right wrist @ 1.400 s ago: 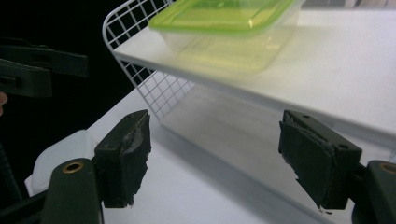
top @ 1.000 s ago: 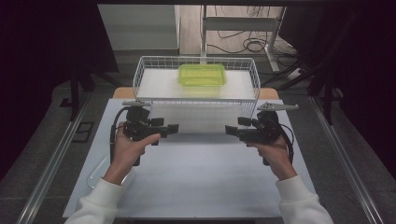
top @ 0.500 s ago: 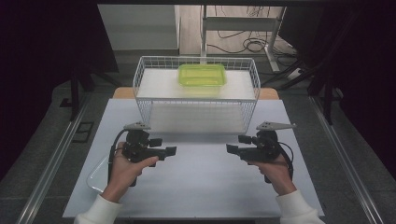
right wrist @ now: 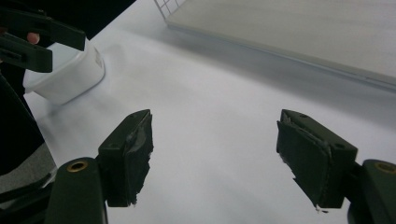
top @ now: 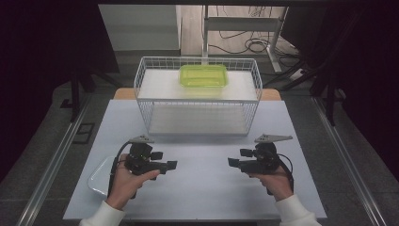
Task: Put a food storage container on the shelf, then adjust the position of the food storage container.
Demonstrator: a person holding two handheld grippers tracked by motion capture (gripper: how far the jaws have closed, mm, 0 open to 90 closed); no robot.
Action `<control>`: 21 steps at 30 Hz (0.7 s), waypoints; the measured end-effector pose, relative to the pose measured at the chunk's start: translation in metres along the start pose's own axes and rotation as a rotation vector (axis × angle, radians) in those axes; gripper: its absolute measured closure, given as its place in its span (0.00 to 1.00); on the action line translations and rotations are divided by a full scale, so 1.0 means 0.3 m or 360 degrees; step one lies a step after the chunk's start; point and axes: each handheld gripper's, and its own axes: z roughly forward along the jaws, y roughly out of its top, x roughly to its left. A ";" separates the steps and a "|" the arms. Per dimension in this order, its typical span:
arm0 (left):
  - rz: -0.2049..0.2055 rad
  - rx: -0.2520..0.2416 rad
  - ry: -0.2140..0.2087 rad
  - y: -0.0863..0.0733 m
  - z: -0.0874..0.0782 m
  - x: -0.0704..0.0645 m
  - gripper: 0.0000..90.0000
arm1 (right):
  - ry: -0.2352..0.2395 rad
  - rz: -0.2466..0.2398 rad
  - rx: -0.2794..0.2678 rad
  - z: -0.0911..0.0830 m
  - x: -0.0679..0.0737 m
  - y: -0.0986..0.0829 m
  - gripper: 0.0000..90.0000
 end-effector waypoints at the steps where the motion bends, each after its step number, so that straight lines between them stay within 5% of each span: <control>1: -0.0004 0.0009 -0.0003 -0.002 0.001 0.001 0.29 | -0.0002 0.0002 0.0001 0.002 0.001 -0.002 0.30; 21: 0.0028 -0.0025 0.0033 -0.042 -0.071 -0.026 0.28 | -0.0067 -0.0004 -0.0032 -0.036 0.025 -0.026 0.30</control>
